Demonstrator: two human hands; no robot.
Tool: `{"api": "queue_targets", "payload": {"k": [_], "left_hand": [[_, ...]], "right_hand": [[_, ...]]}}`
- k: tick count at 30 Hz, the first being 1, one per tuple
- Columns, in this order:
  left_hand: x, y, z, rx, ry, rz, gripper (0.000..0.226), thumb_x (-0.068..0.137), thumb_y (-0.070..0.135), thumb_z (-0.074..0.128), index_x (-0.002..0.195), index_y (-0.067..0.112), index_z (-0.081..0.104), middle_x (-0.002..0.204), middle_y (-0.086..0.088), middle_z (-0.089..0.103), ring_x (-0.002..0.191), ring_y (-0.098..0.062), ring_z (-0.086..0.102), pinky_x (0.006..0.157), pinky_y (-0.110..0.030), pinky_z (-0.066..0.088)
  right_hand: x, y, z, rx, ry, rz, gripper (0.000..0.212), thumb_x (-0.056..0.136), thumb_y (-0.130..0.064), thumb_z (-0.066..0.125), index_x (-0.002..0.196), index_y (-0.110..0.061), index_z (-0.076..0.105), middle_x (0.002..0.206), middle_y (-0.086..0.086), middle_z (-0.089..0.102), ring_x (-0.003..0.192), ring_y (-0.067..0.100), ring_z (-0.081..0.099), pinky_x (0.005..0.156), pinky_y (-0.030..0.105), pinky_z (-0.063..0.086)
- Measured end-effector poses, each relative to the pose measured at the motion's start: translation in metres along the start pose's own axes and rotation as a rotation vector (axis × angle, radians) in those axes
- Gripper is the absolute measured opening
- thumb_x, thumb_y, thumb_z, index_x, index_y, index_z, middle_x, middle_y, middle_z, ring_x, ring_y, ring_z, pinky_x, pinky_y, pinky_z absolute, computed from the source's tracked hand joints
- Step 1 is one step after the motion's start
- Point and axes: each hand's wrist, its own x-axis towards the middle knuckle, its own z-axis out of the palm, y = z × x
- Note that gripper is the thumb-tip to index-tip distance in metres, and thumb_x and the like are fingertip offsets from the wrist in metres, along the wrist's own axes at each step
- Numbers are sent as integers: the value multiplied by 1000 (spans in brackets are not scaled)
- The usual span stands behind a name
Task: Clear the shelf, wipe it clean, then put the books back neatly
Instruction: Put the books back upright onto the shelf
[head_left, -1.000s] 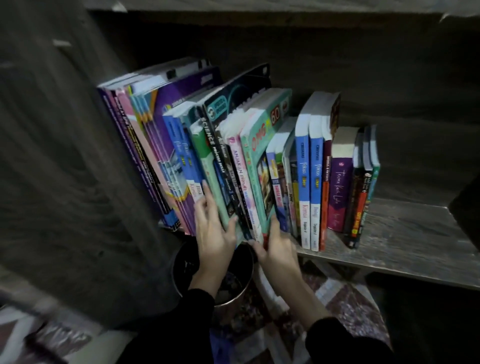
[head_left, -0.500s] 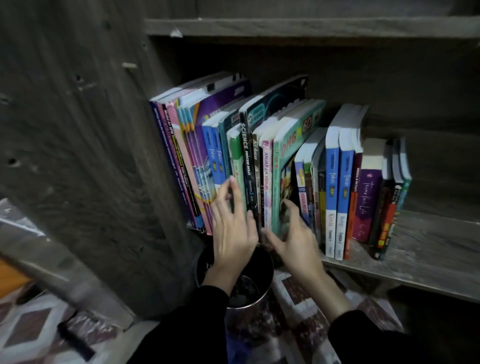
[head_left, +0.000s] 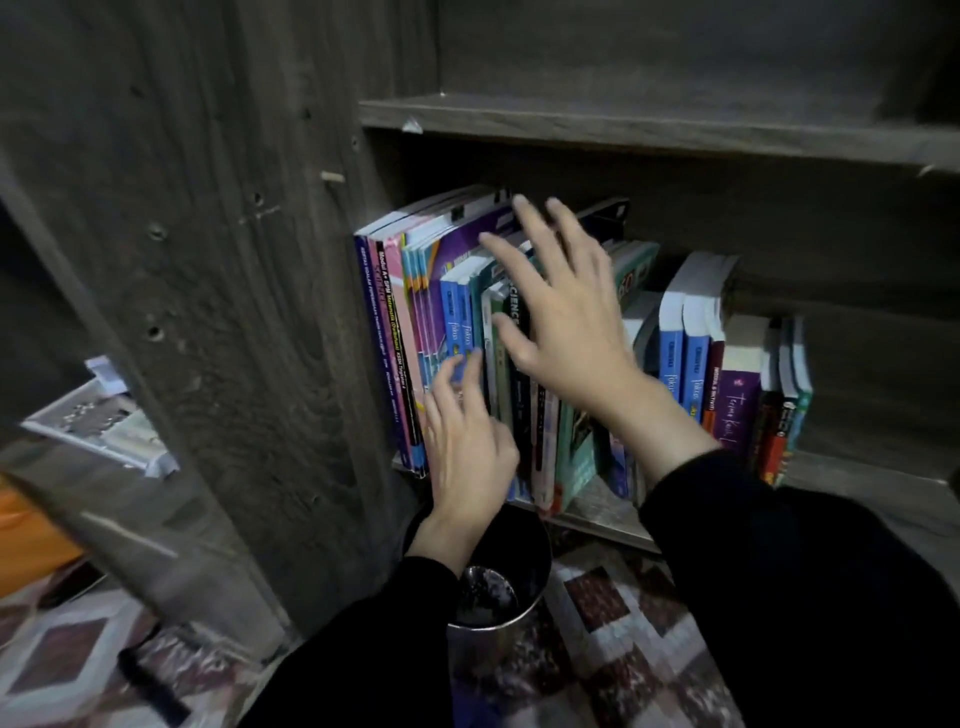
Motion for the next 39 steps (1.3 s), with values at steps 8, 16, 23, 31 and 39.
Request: {"api": "queue_targets", "payload": {"k": [8,16,23,31,39], "left_hand": [[16,23,-17,-305,-20,-43,59,81,-11,44,134,12,52,116,5,43,107,2,26,103,-15,26],[36,16,-24,-86,-349,-91,72,96,16,42,149,43,1,64,-3,55,49,-17,49,47,-31,42],[47,29,-26,219,-272,10,67,94,11,45,152,26,16,92,-11,61,79,-29,64,69,-39,49],[55,27,-18,376,-460,89,82,88,-5,45,153,16,0,160,6,-7,78,-27,61,63,-36,42],[44,18,-24,398,-369,195,68,91,10,45,152,16,16,160,5,9,75,-27,64,60,-32,45]], "right_hand": [[7,14,-15,-116,-275,-85,57,88,-45,56,141,-34,40,135,10,39,137,28,23,81,46,50],[-3,24,-15,-99,-280,-70,40,85,-45,59,117,-22,55,142,11,33,141,27,16,59,37,48],[-4,28,-13,-90,-270,-81,39,85,-45,57,117,-22,54,142,10,32,141,26,15,57,31,37],[-8,31,-16,-89,-284,-75,38,86,-45,58,116,-22,54,142,11,33,141,27,15,54,28,37],[-9,31,-21,-95,-311,-45,41,87,-47,56,119,-23,52,145,9,28,142,24,10,59,36,46]]}}
